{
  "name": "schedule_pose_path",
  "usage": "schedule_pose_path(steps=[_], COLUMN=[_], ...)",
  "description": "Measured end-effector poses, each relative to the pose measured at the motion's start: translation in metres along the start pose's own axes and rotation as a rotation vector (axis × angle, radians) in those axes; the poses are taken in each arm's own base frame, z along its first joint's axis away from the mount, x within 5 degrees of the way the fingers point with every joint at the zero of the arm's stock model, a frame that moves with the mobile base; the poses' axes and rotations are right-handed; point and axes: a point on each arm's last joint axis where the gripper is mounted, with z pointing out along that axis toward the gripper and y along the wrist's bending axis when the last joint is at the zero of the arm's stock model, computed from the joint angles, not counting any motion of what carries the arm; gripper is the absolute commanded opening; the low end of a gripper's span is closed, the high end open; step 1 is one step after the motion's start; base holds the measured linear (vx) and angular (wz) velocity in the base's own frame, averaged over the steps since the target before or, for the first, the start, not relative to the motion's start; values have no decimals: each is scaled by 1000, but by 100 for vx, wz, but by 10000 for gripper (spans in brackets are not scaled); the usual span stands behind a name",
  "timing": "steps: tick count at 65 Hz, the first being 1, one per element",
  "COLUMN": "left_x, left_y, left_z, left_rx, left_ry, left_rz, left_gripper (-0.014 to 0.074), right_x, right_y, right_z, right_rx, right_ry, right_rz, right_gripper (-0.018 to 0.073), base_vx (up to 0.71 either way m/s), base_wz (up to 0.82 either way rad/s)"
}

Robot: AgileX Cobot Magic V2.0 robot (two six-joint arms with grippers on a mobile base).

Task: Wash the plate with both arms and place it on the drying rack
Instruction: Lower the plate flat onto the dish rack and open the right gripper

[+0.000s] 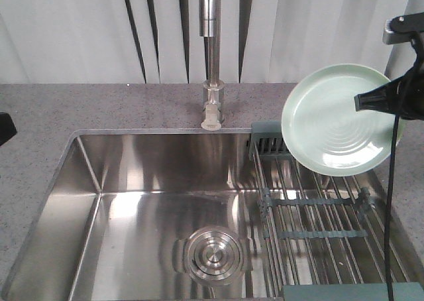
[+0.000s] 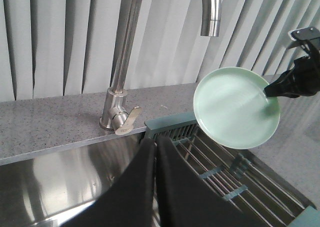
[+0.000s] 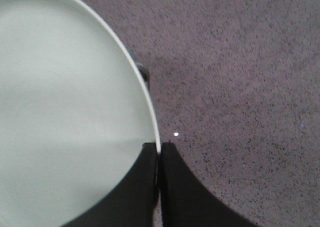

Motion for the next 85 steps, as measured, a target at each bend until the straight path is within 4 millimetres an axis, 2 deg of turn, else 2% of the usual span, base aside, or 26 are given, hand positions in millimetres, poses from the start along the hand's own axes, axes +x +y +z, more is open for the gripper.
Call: schedule_pose_path(steps=[5,15,28,52,66,85], left_x=[0,0,0,0,0,1], left_y=[0,0,0,0,-1,-1], left_z=[0,0,0,0,0,0], left_rx=[0,0,1,3,9,10], left_ry=[0,0,1,2,5,6], left_rz=[0,0,0,0,0,0], left_gripper=[-6,-6,-6,-6,-6,-6], right_x=[3,11,17,14,14,14], right_y=[-2,7,12,12,12,12], right_z=[19,57,87,101,102,102], right_rx=[13,10,29,66,65,65], right_ry=[59,165,222,182,176,178], right_rz=[-16,-79,-145,-229,-231,-230], right_gripper=[-4,-4,-4,-1,16,109], base_vx=[0,0,0,0,0,0], base_wz=[0,0,0,0,0,0])
